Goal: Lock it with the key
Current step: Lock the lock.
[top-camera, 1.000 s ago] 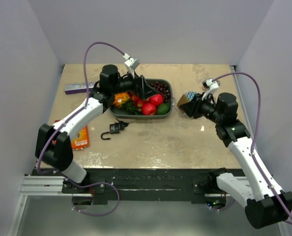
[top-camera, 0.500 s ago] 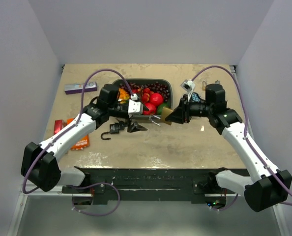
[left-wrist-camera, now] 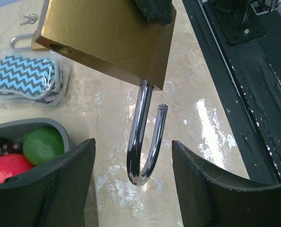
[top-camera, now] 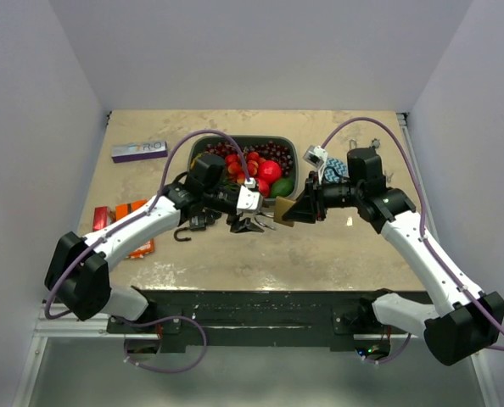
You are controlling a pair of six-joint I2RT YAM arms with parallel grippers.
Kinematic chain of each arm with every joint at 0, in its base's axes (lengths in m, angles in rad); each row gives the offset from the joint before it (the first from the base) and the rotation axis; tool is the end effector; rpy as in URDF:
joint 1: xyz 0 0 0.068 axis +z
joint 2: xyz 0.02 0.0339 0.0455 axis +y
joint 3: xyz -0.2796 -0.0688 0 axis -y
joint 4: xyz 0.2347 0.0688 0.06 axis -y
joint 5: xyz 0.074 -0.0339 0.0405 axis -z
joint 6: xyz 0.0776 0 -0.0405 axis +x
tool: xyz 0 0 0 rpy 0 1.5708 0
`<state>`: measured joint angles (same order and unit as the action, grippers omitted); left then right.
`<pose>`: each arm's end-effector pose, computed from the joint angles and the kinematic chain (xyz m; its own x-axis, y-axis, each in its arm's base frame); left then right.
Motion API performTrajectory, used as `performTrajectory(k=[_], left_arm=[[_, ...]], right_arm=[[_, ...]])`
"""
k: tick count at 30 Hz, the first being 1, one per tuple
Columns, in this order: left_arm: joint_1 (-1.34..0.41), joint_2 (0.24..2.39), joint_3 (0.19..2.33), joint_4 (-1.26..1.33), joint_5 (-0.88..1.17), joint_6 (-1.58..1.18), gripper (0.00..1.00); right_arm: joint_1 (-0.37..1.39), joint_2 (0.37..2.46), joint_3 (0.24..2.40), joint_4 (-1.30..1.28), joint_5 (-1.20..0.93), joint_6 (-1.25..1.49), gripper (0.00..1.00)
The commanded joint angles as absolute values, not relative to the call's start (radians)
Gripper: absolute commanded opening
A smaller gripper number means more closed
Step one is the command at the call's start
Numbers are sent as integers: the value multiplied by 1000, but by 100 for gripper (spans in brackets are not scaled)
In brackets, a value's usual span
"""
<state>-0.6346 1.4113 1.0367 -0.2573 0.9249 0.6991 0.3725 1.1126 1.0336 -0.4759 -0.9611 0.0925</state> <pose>0.2156 -0.2357 0.2882 0.1995 0.3341 -0.9212 0.9764 -0.1467 0.1582 0.1964 0.1450 0.3432 -0.5678 -0.1651 -0.8064 -0.8084 0.2963 0.5086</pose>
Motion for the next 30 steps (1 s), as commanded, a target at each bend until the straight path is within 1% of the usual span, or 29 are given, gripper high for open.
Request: performTrajectory(k=[1,2,5,6,8,9,10,12,13,14,15,17,18,19,21,22,23,25,26,27,30], left_arm=[[-641,1431,1049,-236,936,753,68],[-641,1434,1051,-235,936,747,68],[-641,1442,1057,-232,946,744,60],[-641,1443,1058,-232,948,744,54],[-641,1443,1058,-230,951,746,47],[-643,1443,1058,-232,954,747,41],[-643,1443,1060,-233,957,747,38],[-641,1440,1062,-235,963,747,29],[-643,1436,1062,-235,969,744,22],[-643,1434,1062,-230,969,733,12],[-643,1430,1062,-227,969,724,0],[-643,1410,1043,-192,966,674,0],[-644,1401,1036,-186,963,667,0],[-643,1384,1029,-183,963,664,0],[-644,1371,1009,-193,962,663,0],[-643,1364,1005,-205,962,672,0],[-643,1359,997,-234,962,693,0],[-641,1350,986,-258,965,712,0],[-641,1348,980,-262,965,713,0],[-641,1348,977,-262,968,715,0],[-638,1350,973,-261,980,697,0]], right_arm=[[377,1089,1108,-426,-1032,78,0],[377,1089,1108,-423,-1035,78,0],[382,1095,1111,-422,-1038,80,0],[382,1094,1112,-422,-1039,78,0],[383,1098,1114,-419,-1040,80,0],[382,1100,1115,-419,-1042,80,0],[382,1103,1117,-419,-1042,80,0],[382,1108,1117,-419,-1039,80,0],[382,1108,1115,-419,-1035,80,0],[382,1109,1111,-419,-1032,80,0],[382,1114,1108,-417,-1029,78,0],[382,1117,1100,-419,-1016,80,0],[382,1123,1100,-423,-1014,80,9],[382,1124,1098,-417,-1006,90,36],[380,1126,1098,-422,-988,91,61],[379,1126,1098,-422,-973,91,68],[379,1124,1098,-423,-962,91,80],[370,1124,1098,-428,-942,86,87],[365,1126,1098,-433,-936,84,97],[362,1123,1098,-434,-930,81,99],[347,1114,1098,-436,-910,65,99]])
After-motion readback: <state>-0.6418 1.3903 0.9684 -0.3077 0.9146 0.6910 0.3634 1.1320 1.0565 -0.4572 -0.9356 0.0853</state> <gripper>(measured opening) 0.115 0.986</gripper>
